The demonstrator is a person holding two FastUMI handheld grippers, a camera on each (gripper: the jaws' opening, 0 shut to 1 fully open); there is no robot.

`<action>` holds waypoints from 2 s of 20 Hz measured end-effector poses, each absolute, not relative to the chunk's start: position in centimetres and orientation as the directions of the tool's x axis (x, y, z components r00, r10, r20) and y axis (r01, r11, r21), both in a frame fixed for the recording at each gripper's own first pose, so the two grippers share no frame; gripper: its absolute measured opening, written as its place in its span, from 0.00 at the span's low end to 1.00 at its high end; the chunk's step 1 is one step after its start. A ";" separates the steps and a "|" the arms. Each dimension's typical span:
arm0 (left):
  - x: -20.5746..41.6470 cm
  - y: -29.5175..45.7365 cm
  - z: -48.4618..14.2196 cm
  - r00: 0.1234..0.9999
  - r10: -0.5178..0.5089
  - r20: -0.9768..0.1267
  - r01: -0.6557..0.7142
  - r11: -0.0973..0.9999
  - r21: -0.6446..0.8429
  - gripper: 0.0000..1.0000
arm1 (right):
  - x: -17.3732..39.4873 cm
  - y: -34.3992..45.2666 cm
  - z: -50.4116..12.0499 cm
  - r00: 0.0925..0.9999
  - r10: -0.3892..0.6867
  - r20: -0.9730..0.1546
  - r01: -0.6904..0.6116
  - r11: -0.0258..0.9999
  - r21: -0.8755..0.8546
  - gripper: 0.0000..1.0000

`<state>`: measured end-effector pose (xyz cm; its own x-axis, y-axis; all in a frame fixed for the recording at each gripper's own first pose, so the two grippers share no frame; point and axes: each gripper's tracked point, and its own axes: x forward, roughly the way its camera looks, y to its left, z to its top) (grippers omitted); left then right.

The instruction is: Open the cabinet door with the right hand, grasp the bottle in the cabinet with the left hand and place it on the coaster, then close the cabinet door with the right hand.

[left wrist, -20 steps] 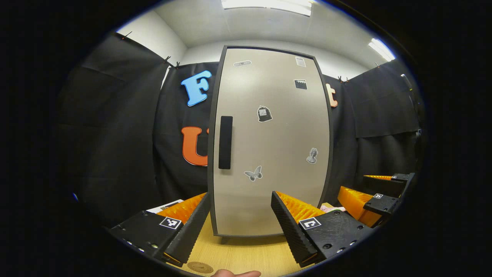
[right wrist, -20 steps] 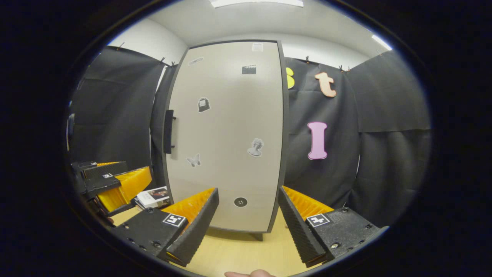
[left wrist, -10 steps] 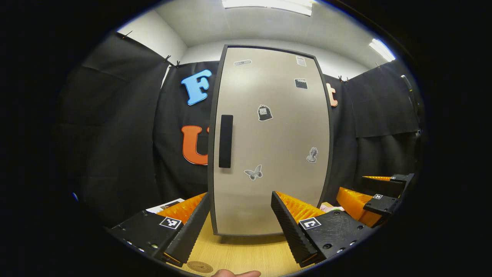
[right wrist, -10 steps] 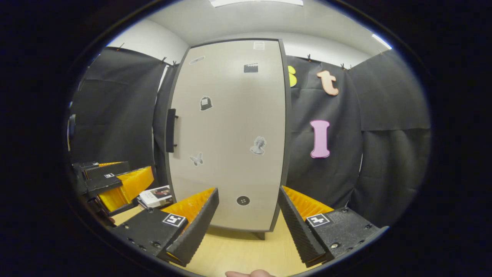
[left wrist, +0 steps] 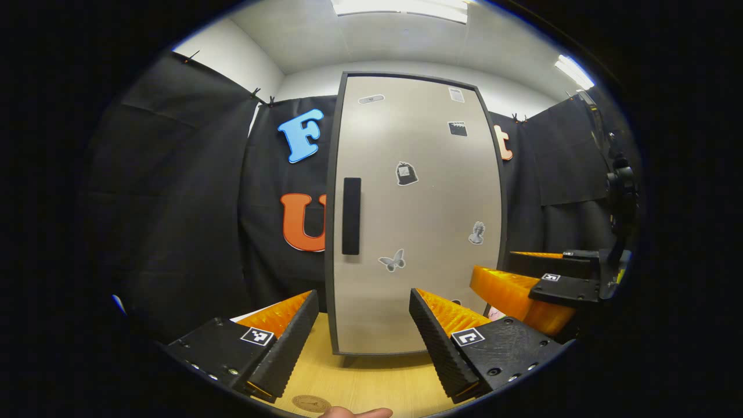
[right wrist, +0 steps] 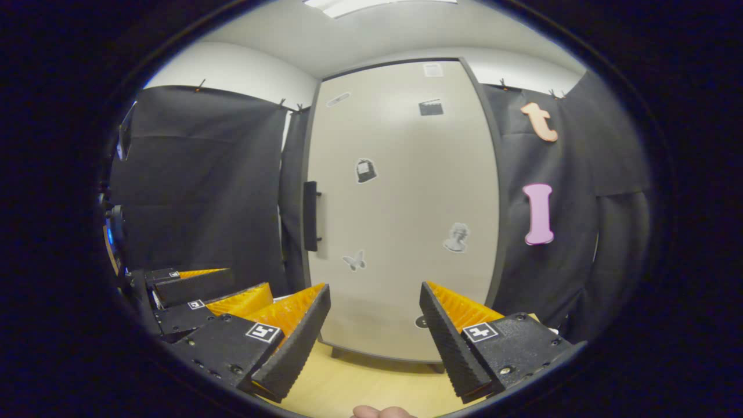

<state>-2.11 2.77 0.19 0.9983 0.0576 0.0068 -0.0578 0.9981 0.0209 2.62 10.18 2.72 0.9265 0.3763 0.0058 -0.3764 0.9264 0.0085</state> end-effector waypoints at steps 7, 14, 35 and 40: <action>-6.4 9.3 -0.5 0.975 0.223 -0.002 -0.223 0.974 0.042 0.95 | 7.7 16.2 4.2 0.882 0.470 0.004 -0.470 0.882 -0.033 0.99; -10.7 11.7 -0.2 0.964 0.266 -0.002 -0.265 0.961 0.075 0.95 | 11.6 20.1 6.3 0.872 0.484 0.065 -0.481 0.874 -0.066 0.99; -13.7 15.7 -0.6 0.960 0.280 0.001 -0.277 0.950 0.143 0.96 | 18.7 25.0 5.3 0.917 0.395 -0.056 -0.399 0.902 -0.167 0.28; -13.6 15.2 -1.1 0.967 0.255 -0.009 -0.251 0.959 0.133 0.96 | 17.6 25.2 5.3 0.910 0.408 -0.080 -0.415 0.899 -0.138 0.24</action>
<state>-13.57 15.18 -1.05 0.9669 0.2548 -0.0089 -0.2514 0.9587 0.1333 17.57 25.24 5.31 0.9095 0.4079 -0.0798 -0.4154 0.8991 -0.1384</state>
